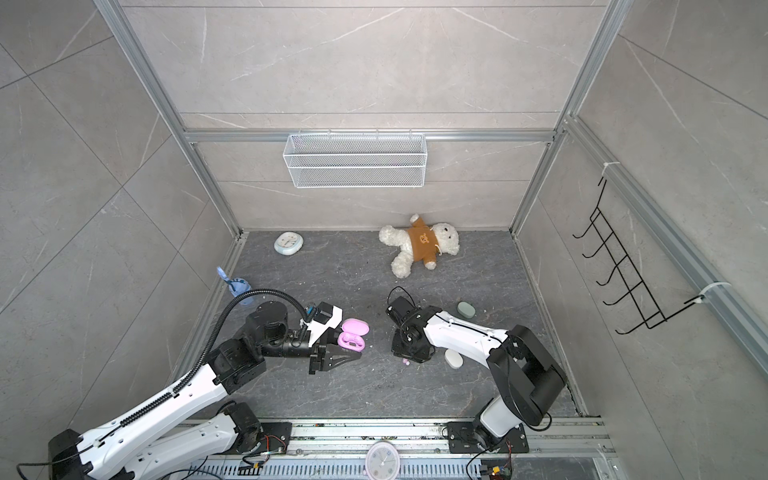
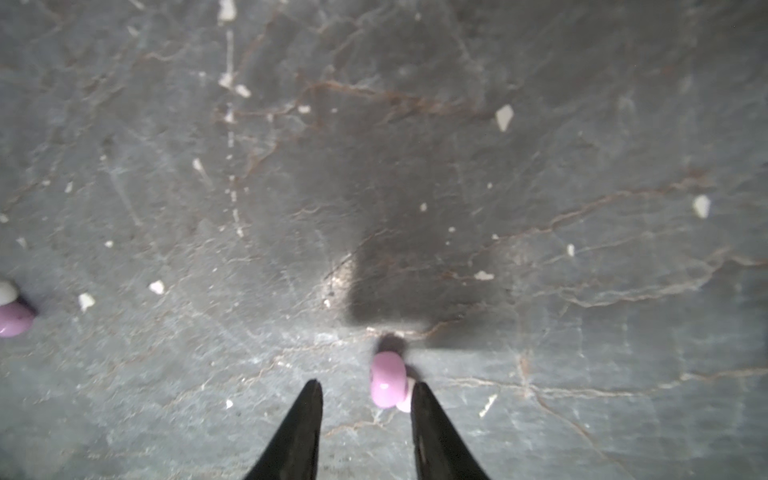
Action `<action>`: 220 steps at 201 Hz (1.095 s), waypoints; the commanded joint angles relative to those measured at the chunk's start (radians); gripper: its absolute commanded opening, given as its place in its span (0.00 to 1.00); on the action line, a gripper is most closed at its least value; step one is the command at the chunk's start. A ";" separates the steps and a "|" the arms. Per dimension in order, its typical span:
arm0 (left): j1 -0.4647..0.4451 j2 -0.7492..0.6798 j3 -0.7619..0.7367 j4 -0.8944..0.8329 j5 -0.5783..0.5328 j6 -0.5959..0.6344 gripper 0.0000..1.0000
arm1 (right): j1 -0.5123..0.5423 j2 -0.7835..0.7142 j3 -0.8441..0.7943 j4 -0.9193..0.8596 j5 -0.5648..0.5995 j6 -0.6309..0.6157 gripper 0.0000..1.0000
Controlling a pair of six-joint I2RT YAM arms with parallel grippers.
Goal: Insert the wireless bluetooth earbuds into the charging case
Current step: 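Move the right gripper over a pink earbud on the table and lower it, then grasp the pink earbud with the right gripper and lift it toward the case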
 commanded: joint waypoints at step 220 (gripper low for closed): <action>-0.002 -0.025 0.020 0.002 -0.007 0.011 0.28 | 0.022 0.130 0.028 -0.074 -0.012 -0.011 0.31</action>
